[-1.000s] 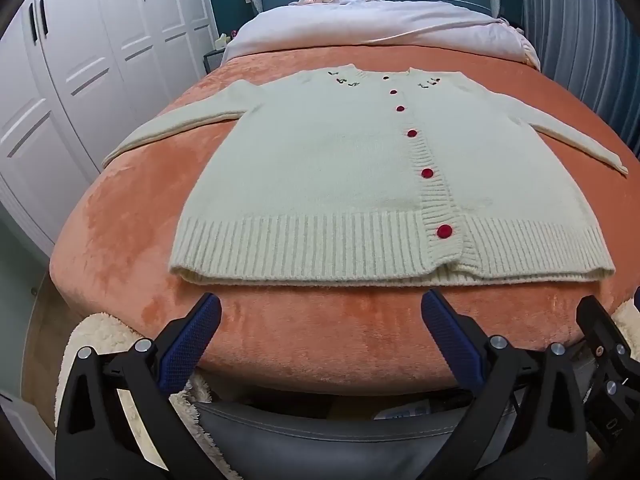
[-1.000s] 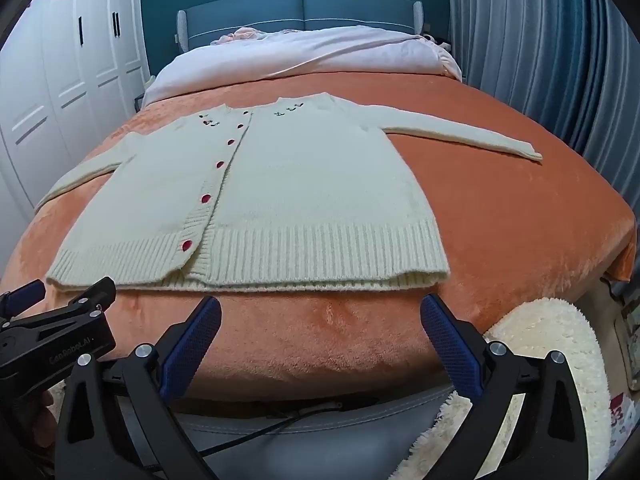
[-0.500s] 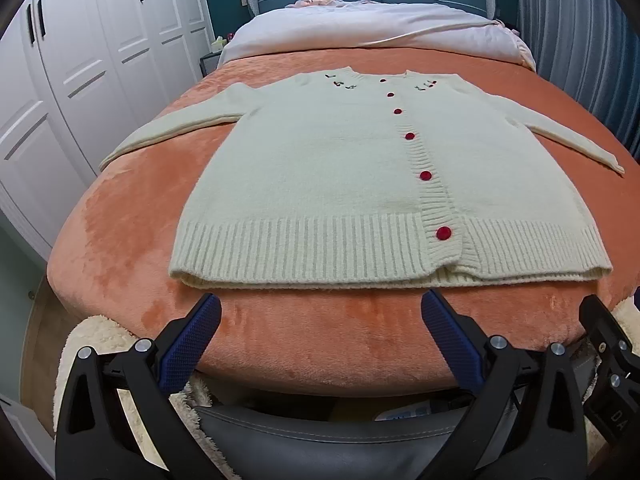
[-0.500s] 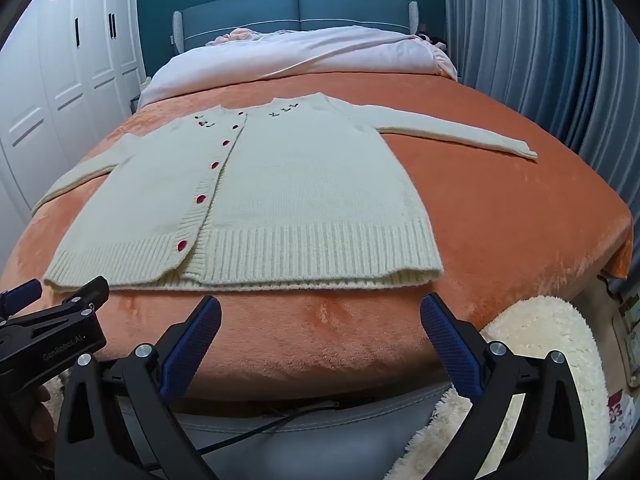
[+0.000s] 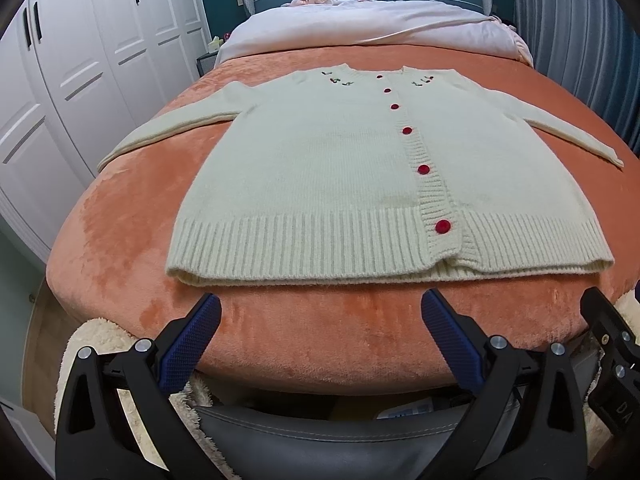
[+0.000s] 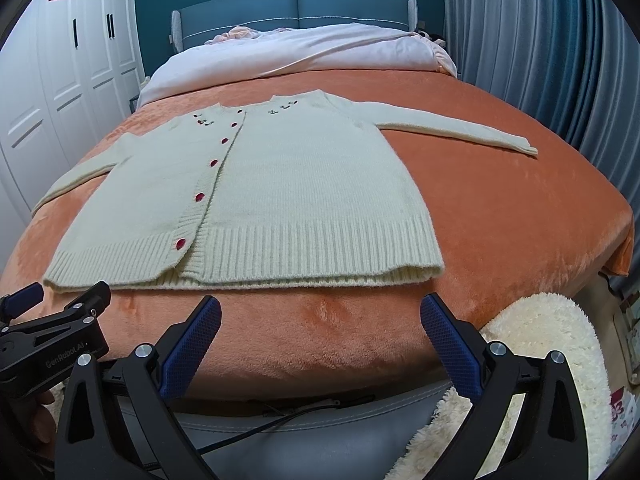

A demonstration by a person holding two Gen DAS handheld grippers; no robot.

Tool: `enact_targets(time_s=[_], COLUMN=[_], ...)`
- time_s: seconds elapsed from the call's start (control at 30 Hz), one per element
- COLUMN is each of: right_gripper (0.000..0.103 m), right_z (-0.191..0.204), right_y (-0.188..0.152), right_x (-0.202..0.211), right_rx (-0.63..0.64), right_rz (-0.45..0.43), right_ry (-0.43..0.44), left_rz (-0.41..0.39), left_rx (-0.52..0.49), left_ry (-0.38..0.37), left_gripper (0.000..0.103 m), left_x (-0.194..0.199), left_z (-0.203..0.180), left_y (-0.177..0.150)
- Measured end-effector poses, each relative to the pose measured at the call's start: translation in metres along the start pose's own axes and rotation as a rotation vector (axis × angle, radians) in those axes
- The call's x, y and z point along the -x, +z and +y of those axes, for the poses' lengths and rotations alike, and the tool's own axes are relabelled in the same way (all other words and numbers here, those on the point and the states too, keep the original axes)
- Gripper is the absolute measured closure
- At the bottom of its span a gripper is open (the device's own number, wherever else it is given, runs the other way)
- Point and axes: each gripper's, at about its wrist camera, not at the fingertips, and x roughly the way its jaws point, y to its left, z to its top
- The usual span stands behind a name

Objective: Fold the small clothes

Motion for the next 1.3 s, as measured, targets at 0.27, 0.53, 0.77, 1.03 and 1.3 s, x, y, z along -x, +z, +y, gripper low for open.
enact_targets(time_s=[0.27, 0.53, 0.77, 1.03, 1.3], right_gripper=[0.005, 0.005, 0.005, 0.005, 0.005], right_z=[-0.0001, 0.0002, 0.0005, 0.0006, 0.0006], right_y=[0.0, 0.0002, 0.0001, 0.0, -0.0002], right_x=[-0.0003, -0.0002, -0.0001, 0.0001, 0.0001], right_rx=[-0.001, 0.0, -0.001, -0.003, -0.002], right_rz=[-0.007, -0.007, -0.006, -0.008, -0.008], right_ry=[0.004, 0.004, 0.004, 0.005, 0.005], left_rz=[-0.001, -0.003, -0.003, -0.003, -0.004], left_rx=[0.002, 0.001, 0.0, -0.005, -0.007], left_ry=[-0.007, -0.003, -0.003, 0.0, -0.001], left_gripper=[0.005, 0.005, 0.005, 0.005, 0.005], left_x=[0.0004, 0.0011, 0.0012, 0.0021, 0.0027], left_z=[0.0002, 0.0005, 0.0004, -0.0013, -0.0015], left_y=[0.0, 0.0008, 0.0009, 0.0009, 0.0007])
